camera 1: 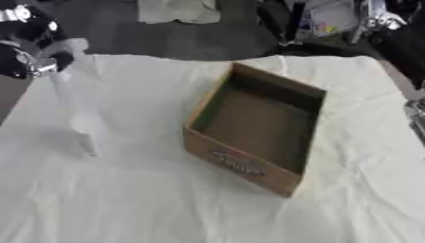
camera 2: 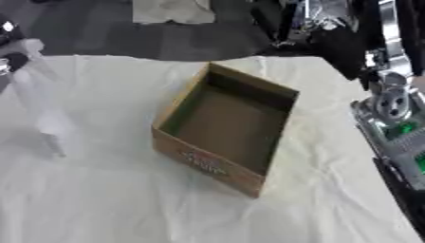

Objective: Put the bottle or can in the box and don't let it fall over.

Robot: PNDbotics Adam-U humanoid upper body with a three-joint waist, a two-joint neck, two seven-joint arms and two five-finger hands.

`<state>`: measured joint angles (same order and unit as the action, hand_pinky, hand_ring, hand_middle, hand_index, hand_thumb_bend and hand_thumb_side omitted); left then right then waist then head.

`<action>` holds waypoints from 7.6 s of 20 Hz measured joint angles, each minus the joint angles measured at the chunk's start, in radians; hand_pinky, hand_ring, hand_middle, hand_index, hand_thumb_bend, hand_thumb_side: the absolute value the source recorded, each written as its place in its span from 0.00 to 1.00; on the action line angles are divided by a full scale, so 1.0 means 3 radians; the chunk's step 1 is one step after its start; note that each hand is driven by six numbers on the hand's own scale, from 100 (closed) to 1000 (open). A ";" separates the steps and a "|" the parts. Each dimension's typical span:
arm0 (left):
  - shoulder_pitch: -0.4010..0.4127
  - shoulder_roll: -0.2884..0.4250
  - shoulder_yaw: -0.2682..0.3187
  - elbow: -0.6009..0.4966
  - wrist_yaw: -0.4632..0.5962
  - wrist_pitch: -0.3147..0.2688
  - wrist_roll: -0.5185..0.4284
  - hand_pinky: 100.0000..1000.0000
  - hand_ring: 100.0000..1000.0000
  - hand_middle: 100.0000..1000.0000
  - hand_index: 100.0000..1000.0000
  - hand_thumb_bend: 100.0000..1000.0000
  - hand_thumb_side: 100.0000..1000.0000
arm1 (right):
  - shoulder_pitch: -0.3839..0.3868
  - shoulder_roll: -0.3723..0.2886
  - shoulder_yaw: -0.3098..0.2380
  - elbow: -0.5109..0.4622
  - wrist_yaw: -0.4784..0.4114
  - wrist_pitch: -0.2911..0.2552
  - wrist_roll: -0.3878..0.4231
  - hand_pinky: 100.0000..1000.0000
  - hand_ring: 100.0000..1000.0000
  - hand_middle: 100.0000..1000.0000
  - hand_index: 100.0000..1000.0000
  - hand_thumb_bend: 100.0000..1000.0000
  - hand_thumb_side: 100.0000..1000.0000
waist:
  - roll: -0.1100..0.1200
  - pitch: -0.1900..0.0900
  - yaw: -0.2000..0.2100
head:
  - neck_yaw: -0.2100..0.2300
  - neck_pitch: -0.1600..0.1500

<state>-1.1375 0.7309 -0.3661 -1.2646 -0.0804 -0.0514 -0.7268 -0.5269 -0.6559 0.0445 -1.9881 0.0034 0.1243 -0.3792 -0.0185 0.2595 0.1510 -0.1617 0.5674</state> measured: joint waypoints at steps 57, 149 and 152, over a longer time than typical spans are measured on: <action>-0.0011 -0.0001 -0.0001 -0.0105 -0.0064 -0.0064 0.0080 0.54 0.28 0.36 0.42 0.00 0.14 | 0.0002 0.0029 0.0000 0.0000 -0.0005 0.0013 -0.0042 0.90 0.73 0.70 0.73 0.00 0.40 | 0.0026 -0.0006 -0.0002 | -0.0024 0.0002; -0.0857 -0.0961 0.0083 -0.0151 0.0683 0.0123 0.0897 0.53 0.22 0.31 0.37 0.00 0.28 | -0.0293 0.0324 0.0087 0.0000 -0.0094 0.0115 0.0028 0.90 0.72 0.69 0.73 0.00 0.39 | 0.0148 -0.0126 -0.0320 | 0.0088 0.0193; -0.0846 -0.0970 0.0063 -0.0113 0.0630 0.0095 0.0894 0.53 0.22 0.31 0.37 0.00 0.28 | -0.0291 0.0325 0.0092 0.0000 -0.0100 0.0123 0.0023 0.90 0.72 0.69 0.73 0.00 0.40 | 0.0156 -0.0120 -0.0337 | 0.0087 0.0186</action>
<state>-1.3914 0.4399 -0.3471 -1.2986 0.1085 -0.0228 -0.4586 -0.6143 -0.5585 0.0721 -1.9881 -0.0266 0.1612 -0.3724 0.0283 0.2235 0.0500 -0.1357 0.6231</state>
